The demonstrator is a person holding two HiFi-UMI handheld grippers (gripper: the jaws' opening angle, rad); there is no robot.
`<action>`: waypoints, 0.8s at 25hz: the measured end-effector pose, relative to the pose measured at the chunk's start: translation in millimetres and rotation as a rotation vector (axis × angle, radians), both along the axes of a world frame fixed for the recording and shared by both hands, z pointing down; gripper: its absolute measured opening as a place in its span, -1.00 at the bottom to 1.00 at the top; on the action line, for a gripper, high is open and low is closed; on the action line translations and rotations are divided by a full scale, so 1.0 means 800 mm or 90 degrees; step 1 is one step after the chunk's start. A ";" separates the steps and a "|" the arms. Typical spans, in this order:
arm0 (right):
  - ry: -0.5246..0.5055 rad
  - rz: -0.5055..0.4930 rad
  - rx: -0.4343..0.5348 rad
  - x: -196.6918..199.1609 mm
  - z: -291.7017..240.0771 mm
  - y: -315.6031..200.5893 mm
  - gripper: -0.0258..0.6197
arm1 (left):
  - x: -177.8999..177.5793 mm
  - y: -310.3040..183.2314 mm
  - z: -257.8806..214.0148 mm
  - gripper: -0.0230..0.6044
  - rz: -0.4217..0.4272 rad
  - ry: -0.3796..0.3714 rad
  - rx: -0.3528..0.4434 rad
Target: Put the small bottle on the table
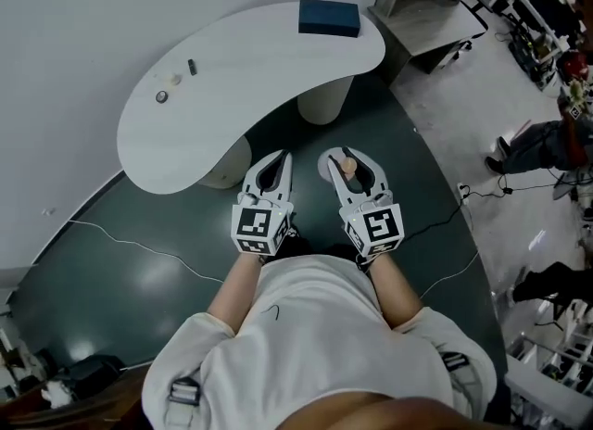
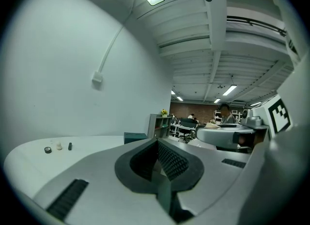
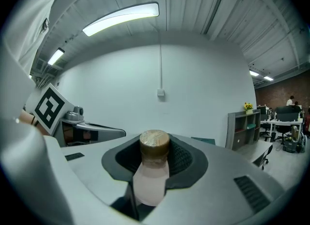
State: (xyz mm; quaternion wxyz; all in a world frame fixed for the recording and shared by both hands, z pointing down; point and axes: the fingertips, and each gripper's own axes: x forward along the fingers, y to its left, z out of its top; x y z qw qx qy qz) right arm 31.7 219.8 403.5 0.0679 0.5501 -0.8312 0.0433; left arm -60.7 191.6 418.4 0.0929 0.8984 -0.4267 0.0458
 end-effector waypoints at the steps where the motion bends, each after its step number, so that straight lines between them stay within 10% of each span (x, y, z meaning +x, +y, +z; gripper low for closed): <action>1: -0.002 0.001 -0.001 -0.004 0.000 -0.010 -0.56 | -0.005 -0.009 0.002 -0.89 -0.001 0.001 -0.003; 20: -0.004 -0.053 -0.039 0.027 0.032 -0.233 -0.56 | 0.015 -0.228 0.043 -0.89 -0.054 -0.023 -0.051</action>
